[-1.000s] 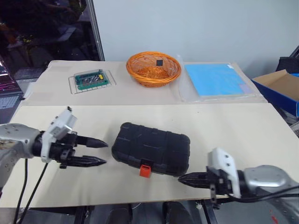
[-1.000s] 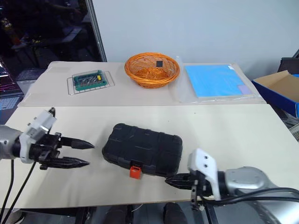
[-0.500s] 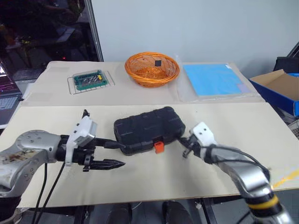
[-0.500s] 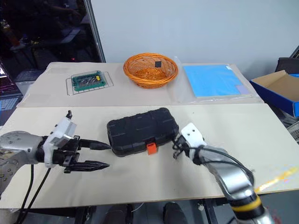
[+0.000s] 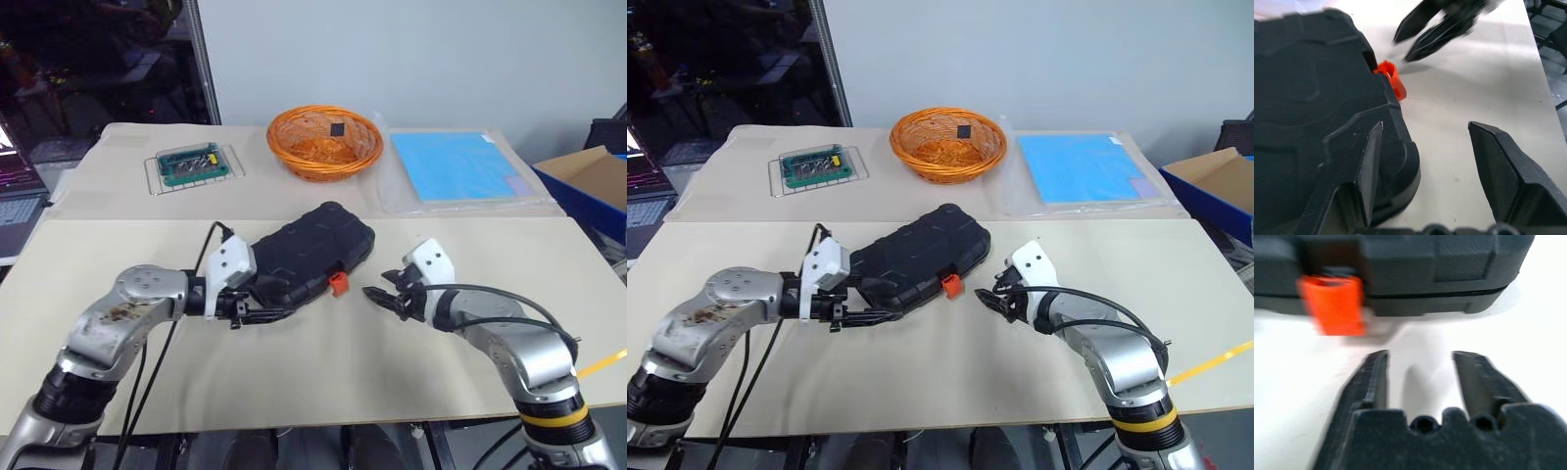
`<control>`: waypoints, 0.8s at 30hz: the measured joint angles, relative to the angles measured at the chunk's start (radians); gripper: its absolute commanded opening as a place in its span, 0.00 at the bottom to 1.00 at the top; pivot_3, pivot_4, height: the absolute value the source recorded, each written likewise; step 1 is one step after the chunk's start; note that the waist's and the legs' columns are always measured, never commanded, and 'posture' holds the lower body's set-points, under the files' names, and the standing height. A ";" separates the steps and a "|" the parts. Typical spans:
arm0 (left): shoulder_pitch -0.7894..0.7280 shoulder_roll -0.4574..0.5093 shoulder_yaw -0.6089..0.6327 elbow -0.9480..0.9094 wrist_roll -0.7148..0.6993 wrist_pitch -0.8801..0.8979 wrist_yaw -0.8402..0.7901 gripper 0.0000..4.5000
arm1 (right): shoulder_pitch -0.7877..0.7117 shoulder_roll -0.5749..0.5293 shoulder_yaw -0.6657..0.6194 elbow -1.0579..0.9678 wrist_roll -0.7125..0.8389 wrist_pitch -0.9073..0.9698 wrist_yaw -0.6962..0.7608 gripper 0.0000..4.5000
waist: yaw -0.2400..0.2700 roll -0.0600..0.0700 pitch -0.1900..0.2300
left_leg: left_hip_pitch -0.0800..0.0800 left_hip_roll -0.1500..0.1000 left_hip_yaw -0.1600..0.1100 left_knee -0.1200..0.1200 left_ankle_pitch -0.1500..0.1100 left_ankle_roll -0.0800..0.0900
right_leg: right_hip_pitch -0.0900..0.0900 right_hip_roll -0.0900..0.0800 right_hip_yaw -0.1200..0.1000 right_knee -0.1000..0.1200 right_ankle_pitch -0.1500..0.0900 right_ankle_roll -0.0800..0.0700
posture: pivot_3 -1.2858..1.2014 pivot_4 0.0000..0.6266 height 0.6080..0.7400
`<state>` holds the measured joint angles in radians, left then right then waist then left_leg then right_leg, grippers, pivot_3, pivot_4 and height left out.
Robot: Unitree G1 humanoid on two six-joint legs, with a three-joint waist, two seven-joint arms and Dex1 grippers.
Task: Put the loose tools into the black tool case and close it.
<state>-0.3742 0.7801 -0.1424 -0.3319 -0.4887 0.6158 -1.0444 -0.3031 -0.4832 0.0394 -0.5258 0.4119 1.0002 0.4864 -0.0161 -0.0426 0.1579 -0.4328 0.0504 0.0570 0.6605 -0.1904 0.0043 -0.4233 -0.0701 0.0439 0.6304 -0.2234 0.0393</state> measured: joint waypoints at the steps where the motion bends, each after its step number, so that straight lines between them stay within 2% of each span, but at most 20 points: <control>1: 0.000 0.000 -0.014 0.009 0.015 -0.011 -0.011 0.66 | -0.002 0.030 0.000 -0.018 0.012 0.022 -0.015 0.95 | -0.002 0.000 0.000 | 0.002 0.001 0.000 0.000 0.000 0.000 | 0.001 0.001 0.000 0.000 -0.001 0.001 | 0.52 0.24 1.00; 2: -0.002 -0.001 -0.024 0.021 0.024 -0.030 -0.022 0.66 | -0.004 0.051 0.007 -0.025 0.014 0.038 -0.032 0.99 | -0.002 0.000 0.000 | 0.002 0.001 -0.001 0.000 0.000 0.000 | 0.001 0.001 0.000 0.001 -0.001 0.001 | 0.52 0.24 1.00; 6: -0.025 -0.008 -0.037 0.064 0.057 -0.073 -0.042 0.66 | -0.004 0.114 0.052 -0.008 -0.008 0.052 -0.101 0.99 | 0.002 0.000 0.000 | 0.003 0.000 -0.001 0.000 0.001 -0.001 | 0.001 0.001 0.000 0.001 -0.005 -0.006 | 0.52 0.24 1.00; 12: -0.040 -0.055 -0.035 0.080 0.057 -0.062 -0.025 0.66 | -0.036 0.149 0.107 0.086 -0.066 0.028 -0.159 0.99 | 0.003 0.000 0.000 | 0.001 -0.001 0.000 0.000 0.001 -0.001 | 0.000 0.000 0.001 0.001 0.000 -0.001 | 0.52 0.24 1.00; 15: -0.041 -0.047 -0.035 0.076 0.069 -0.053 -0.019 0.66 | -0.045 0.153 0.109 0.111 -0.077 0.009 -0.159 0.99 | 0.002 0.000 0.000 | 0.001 -0.001 -0.001 0.000 0.000 0.000 | 0.000 0.000 0.001 0.001 0.000 -0.002 | 0.52 0.24 1.00; 19: -0.044 -0.040 -0.044 0.075 0.114 -0.049 0.011 0.66 | -0.050 0.158 0.113 0.147 -0.077 -0.001 -0.140 0.77 | 0.001 0.000 0.000 | 0.001 -0.001 -0.001 0.000 0.001 0.000 | 0.000 0.000 0.001 0.001 0.000 -0.001 | 0.52 0.24 1.00; 24: -0.044 -0.044 -0.046 0.070 0.129 -0.045 0.025 0.66 | -0.065 0.158 0.134 0.166 -0.076 -0.011 -0.108 0.37 | 0.001 0.000 0.000 | 0.002 0.000 -0.001 0.000 0.001 0.000 | 0.001 0.000 0.001 0.001 -0.001 -0.001 | 0.52 0.24 1.00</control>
<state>-0.4181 0.7356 -0.1884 -0.2614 -0.3593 0.5706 -1.0194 -0.3684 -0.3249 0.1736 -0.3595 0.3360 0.9891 0.3780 -0.0147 -0.0421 0.1577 -0.4303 0.0499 0.0561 0.6602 -0.1898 0.0039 -0.4222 -0.0697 0.0447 0.6319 -0.2239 0.0384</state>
